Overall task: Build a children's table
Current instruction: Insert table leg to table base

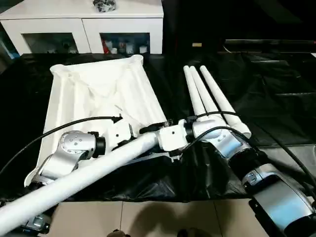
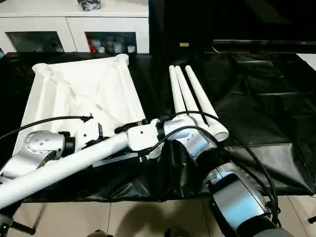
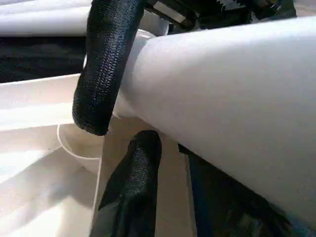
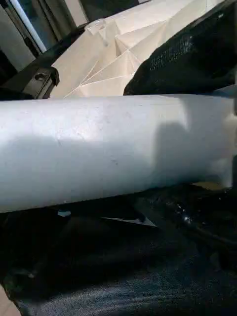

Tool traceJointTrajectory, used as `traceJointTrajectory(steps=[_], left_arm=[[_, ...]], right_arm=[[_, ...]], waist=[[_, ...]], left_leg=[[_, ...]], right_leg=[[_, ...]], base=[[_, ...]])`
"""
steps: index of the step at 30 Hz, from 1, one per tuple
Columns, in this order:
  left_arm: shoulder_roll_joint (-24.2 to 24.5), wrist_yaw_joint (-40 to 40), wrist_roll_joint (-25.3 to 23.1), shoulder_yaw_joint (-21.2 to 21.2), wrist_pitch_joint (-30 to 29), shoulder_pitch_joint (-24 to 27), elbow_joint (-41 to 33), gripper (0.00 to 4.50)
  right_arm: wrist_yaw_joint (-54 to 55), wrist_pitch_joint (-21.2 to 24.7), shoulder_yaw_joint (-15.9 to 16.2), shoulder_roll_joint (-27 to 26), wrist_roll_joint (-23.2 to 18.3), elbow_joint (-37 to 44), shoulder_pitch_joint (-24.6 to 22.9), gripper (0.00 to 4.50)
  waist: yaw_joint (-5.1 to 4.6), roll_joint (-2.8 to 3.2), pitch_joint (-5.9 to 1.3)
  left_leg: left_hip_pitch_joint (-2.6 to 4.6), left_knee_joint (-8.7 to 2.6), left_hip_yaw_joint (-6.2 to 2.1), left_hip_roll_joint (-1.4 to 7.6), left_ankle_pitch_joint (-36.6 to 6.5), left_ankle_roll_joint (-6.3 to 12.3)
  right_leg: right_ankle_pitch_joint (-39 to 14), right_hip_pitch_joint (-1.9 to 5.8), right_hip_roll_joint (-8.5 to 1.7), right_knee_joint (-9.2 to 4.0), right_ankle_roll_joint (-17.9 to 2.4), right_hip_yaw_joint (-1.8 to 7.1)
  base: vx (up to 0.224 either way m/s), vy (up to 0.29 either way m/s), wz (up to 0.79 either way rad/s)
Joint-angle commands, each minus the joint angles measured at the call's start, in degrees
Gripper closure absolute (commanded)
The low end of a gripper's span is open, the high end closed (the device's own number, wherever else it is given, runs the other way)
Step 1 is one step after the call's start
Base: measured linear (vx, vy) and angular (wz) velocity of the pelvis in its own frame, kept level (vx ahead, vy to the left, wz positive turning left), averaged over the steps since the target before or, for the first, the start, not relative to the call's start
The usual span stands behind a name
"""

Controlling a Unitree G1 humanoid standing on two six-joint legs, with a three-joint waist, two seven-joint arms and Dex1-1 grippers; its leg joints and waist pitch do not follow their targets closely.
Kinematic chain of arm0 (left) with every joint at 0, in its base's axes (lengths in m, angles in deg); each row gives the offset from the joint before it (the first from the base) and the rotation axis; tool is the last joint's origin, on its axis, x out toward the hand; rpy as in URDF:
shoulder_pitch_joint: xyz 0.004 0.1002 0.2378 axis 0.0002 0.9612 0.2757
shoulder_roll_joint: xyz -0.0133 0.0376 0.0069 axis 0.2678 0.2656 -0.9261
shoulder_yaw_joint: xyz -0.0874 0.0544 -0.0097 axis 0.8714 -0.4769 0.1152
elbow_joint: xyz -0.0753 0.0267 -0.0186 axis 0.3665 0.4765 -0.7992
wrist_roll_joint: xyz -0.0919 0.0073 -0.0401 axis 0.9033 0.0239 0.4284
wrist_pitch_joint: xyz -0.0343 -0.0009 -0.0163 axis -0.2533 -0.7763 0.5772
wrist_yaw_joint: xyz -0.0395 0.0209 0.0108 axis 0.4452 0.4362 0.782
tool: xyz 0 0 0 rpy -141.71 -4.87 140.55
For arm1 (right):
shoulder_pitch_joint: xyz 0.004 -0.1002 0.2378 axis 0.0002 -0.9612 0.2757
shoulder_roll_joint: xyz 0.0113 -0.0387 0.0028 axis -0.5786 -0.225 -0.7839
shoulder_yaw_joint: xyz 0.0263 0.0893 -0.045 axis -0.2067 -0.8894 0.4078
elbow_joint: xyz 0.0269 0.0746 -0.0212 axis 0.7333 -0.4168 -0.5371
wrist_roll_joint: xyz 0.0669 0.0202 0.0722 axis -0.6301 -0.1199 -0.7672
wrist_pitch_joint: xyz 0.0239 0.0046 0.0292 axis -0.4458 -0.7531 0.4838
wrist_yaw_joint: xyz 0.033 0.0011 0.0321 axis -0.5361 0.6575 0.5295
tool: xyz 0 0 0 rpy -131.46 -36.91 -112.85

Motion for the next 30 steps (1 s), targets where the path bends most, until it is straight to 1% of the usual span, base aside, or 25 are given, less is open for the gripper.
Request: traceJointTrajectory(steps=[1, 2, 3, 4, 5, 7, 8, 9, 10, 12, 13, 14, 15, 16, 18, 20, 21, 22, 24, 25, 26, 27, 28, 29, 30], left_arm=[[0.0, -0.7, -0.2, 0.3, 0.9, -0.9, 0.0, 2.98], [0.0, -0.7, -0.2, 0.4, 0.9, -1.0, 0.1, 2.98], [-0.3, -1.1, 0.8, 1.7, 0.8, -1.5, 1.3, 2.98], [-0.4, -1.3, 1.2, 2.1, 0.8, -1.6, 1.7, 2.98], [-0.4, -1.3, 1.2, 2.1, 0.8, -1.6, 1.7, 2.98], [-1.0, -2.3, 2.7, 4.2, 0.7, -2.4, 3.6, 2.98], [-1.0, -2.4, 2.8, 4.4, 0.7, -2.5, 3.7, 2.98], [-1.4, -3.1, 4.1, 6.1, 0.3, -3.1, 5.0, 2.98], [-1.5, -3.2, 4.7, 6.7, 0.2, -3.2, 5.4, 2.98], [-1.7, -3.5, 5.6, 7.7, -0.1, -3.5, 5.9, 2.98], [-1.8, -3.6, 5.9, 8.0, -0.2, -3.6, 6.1, 2.98], [-2.1, -3.9, 6.4, 8.5, -0.5, -3.8, 6.3, 2.98], [-2.5, -4.6, 7.4, 9.4, -0.9, -4.1, 6.7, 2.98], [-3.0, -5.4, 8.1, 10.3, -1.4, -4.3, 6.8, 2.98], [-4.4, -7.9, 10.0, 12.8, -2.5, -4.9, 6.8, 2.98], [-4.9, -8.8, 10.6, 13.7, -2.8, -5.0, 6.6, 2.98], [-6.0, -12.6, 11.0, 15.7, -2.7, -5.3, 6.4, 2.98], [-6.1, -12.8, 11.0, 15.8, -2.7, -5.3, 6.4, 2.98], [-6.8, -20.6, 8.2, 17.6, -1.6, -5.7, 6.3, 2.98], [-7.0, -23.5, 6.9, 18.1, -1.1, -5.8, 6.4, 2.82], [-7.6, -26.3, 7.5, 19.8, -2.0, -5.5, 5.0, 2.71], [-8.3, -27.1, 9.2, 21.1, -3.7, -5.1, 3.4, 2.65], [-8.7, -27.2, 10.6, 21.9, -5.0, -4.8, 2.3, 2.65], [-9.8, -27.6, 13.3, 23.2, -7.6, -4.1, -1.4, 2.45], [-10.9, -28.1, 15.4, 24.0, -9.2, -3.6, -4.9, 2.29]], right_arm=[[-0.5, -0.3, -2.6, 0.4, -3.9, 0.0, -0.9, 2.43], [-0.7, -0.3, -2.8, 0.4, -4.3, 0.1, -1.0, 2.44], [-2.7, -0.7, -4.8, 0.5, -8.3, 1.4, -2.3, 2.45], [-3.1, -0.8, -5.4, 0.6, -9.5, 1.7, -2.6, 2.46], [-3.1, -0.8, -5.4, 0.6, -9.5, 1.7, -2.6, 2.46], [-3.5, -1.3, -7.0, 1.2, -12.0, 2.9, -3.9, 2.49], [-3.5, -1.3, -7.1, 1.3, -12.2, 3.1, -4.0, 2.53], [-3.5, -1.3, -8.2, 1.9, -13.7, 4.2, -5.1, 2.57], [-3.5, -1.2, -8.5, 2.1, -14.1, 4.5, -5.5, 2.59], [-3.3, -0.5, -9.2, 2.2, -15.0, 4.8, -6.1, 2.59], [-3.2, -0.3, -9.5, 2.2, -15.4, 4.9, -6.2, 2.59], [-3.2, 0.5, -10.0, 2.0, -16.0, 5.3, -6.4, 2.59], [-3.2, 1.9, -10.9, 1.8, -17.3, 6.0, -6.7, 2.59], [-3.0, 3.3, -11.8, 1.4, -18.6, 6.7, -6.9, 2.59], [-0.8, 8.1, -14.7, 0.3, -22.2, 8.9, -7.6, 2.6], [0.7, 9.8, -15.8, -0.1, -23.3, 9.5, -7.7, 2.6], [4.8, 14.8, -18.0, -0.6, -25.4, 11.1, -8.1, 2.6], [5.0, 15.1, -18.1, -0.6, -25.4, 11.2, -8.1, 2.6], [9.9, 20.3, -20.9, -1.1, -27.8, 14.4, -9.0, 2.6], [11.5, 22.8, -21.9, -1.3, -29.2, 16.0, -9.5, 2.6], [14.4, 26.2, -23.4, -1.5, -30.8, 19.8, -10.8, 2.6], [15.9, 28.2, -24.1, -1.5, -31.7, 22.0, -11.7, 2.6], [16.7, 29.2, -24.4, -1.5, -32.0, 23.2, -12.2, 2.61], [17.8, 32.1, -25.0, -1.3, -32.6, 26.7, -13.8, 2.61], [18.2, 35.9, -25.6, -0.8, -34.1, 30.2, -15.4, 2.61]], waist=[[-0.18, 0.81, -4.66], [-0.15, 0.82, -4.68], [-0.1, 0.84, -4.72], [-0.13, 0.82, -4.74], [-0.1, 0.73, -4.77], [-0.22, 1.12, -4.75], [-0.21, 0.88, -4.79], [-0.2, 0.79, -4.79], [-0.1, 1.07, -4.71], [-0.17, 0.98, -4.79], [-0.23, 0.83, -4.75], [-0.2, 0.86, -4.76], [-0.25, 0.88, -4.72], [-0.16, 1.2, -4.72], [-0.02, 1.17, -4.83], [0.03, 1.13, -4.8], [0.08, 1.05, -4.78], [0.15, 1.03, -4.82], [0.1, 0.62, -4.81], [0.29, 0.79, -4.9], [0.21, 0.52, -4.8], [0.53, 0.73, -4.97], [0.61, 0.75, -5.06], [0.69, 0.75, -5.09], [0.99, 0.94, -5.1]], left_leg=[[0.21, -3.84, 0.66, 0.23, -16.5, 2.76], [0.24, -3.87, 0.68, 0.22, -16.5, 2.88], [0.17, -3.85, 0.69, 0.22, -16.3, 3.1], [0.17, -3.84, 0.73, 0.17, -16.4, 3.25], [0.08, -3.83, 0.71, 0.17, -16.0, 3.36], [0.12, -3.79, 0.69, 0.07, -16.5, 3.42], [0.11, -3.73, 0.71, -0.05, -16.4, 3.46], [0.08, -3.76, 0.68, -0.05, -16.2, 3.44], [0.11, -3.73, 0.7, -0.12, -16.1, 3.38], [-0.06, -3.72, 0.65, -0.22, -15.8, 3.24], [-0.05, -3.72, 0.67, -0.18, -16.0, 3.28], [0.02, -3.71, 0.67, -0.18, -16.1, 3.29], [0.06, -3.71, 0.74, -0.21, -16.1, 3.48], [0.18, -3.68, 0.76, -0.2, -16.4, 3.51], [0.13, -3.75, 0.61, -0.11, -15.9, 3.49], [0.09, -3.79, 0.56, -0.12, -15.6, 3.34], [0.08, -3.76, 0.59, -0.21, -15.3, 3.15], [0.13, -3.76, 0.56, -0.19, -15.1, 2.95], [0.02, -3.76, 0.6, -0.22, -14.2, 2.75], [0.1, -3.7, 0.61, -0.23, -13.7, 2.77], [-0.03, -3.73, 0.64, -0.26, -13.3, 2.82], [0.07, -3.67, 0.63, -0.22, -12.0, 2.48], [-0.02, -3.7, 0.64, -0.15, -11.4, 2.46], [-0.02, -3.71, 0.62, -0.14, -11.5, 2.61], [-0.08, -3.66, 0.65, 0.02, -10.9, 2.47]], right_leg=[[-17.5, 3.94, -2.83, -3.94, -12.1, 2.13], [-17.3, 3.96, -2.83, -3.96, -12.2, 2.11], [-16.4, 4.04, -2.81, -3.86, -12.5, 2.14], [-16.2, 4.1, -2.77, -3.87, -12.6, 2.12], [-15.6, 4.22, -2.79, -3.85, -12.7, 2.1], [-16.5, 4.14, -2.74, -4.0, -12.4, 1.97], [-17.3, 4.26, -2.73, -4.11, -11.9, 1.93], [-17.4, 4.27, -2.66, -4.09, -11.8, 1.91], [-18.0, 4.25, -2.69, -4.19, -11.6, 1.88], [-18.0, 4.38, -2.64, -4.17, -11.6, 1.82], [-18.8, 4.28, -2.66, -4.32, -11.4, 1.79], [-19.2, 4.25, -2.67, -4.33, -11.4, 1.76], [-19.6, 4.15, -2.57, -4.44, -11.3, 1.77], [-19.6, 4.09, -2.53, -4.55, -11.3, 1.75], [-18.4, 4.25, -2.54, -4.3, -11.6, 1.7], [-18.2, 4.26, -2.53, -4.29, -11.5, 1.68], [-18.5, 4.31, -2.5, -4.27, -11.3, 1.64], [-18.8, 4.27, -2.54, -4.36, -11.0, 1.63], [-18.5, 4.32, -2.34, -4.34, -10.4, 1.62], [-18.0, 4.33, -2.45, -4.3, -10.2, 1.66], [-18.3, 4.36, -2.3, -4.4, -9.5, 1.62], [-17.9, 4.45, -2.52, -4.24, -9.1, 1.7], [-17.0, 4.33, -2.59, -4.15, -9.5, 1.69], [-16.9, 4.27, -2.58, -4.22, -9.7, 1.63], [-14.9, 4.31, -2.73, -3.95, -10.6, 1.81]], base=[[0.0, 0.0, 0.0], [0.0, 0.0, 0.0], [0.0, 0.0, 0.0], [0.0, 0.0, 0.0], [0.0, 0.0, 0.0], [0.0, 0.0, 0.0], [0.0, 0.0, 0.0], [0.0, 0.0, 0.0], [0.0, 0.0, 0.0], [0.0, 0.0, 0.0], [0.0, 0.0, 0.0], [0.0, 0.0, 0.0], [0.0, 0.0, 0.0], [0.0, 0.0, 0.0], [0.0, 0.0, 0.0], [0.0, 0.0, 0.0], [0.0, 0.0, 0.0], [0.0, 0.0, 0.0], [0.0, 0.0, 0.0], [0.0, 0.0, 0.0], [0.0, 0.0, 0.0], [0.0, 0.0, 0.0], [0.0, 0.0, 0.0], [0.0, 0.0, 0.0], [0.0, 0.0, 0.0]])
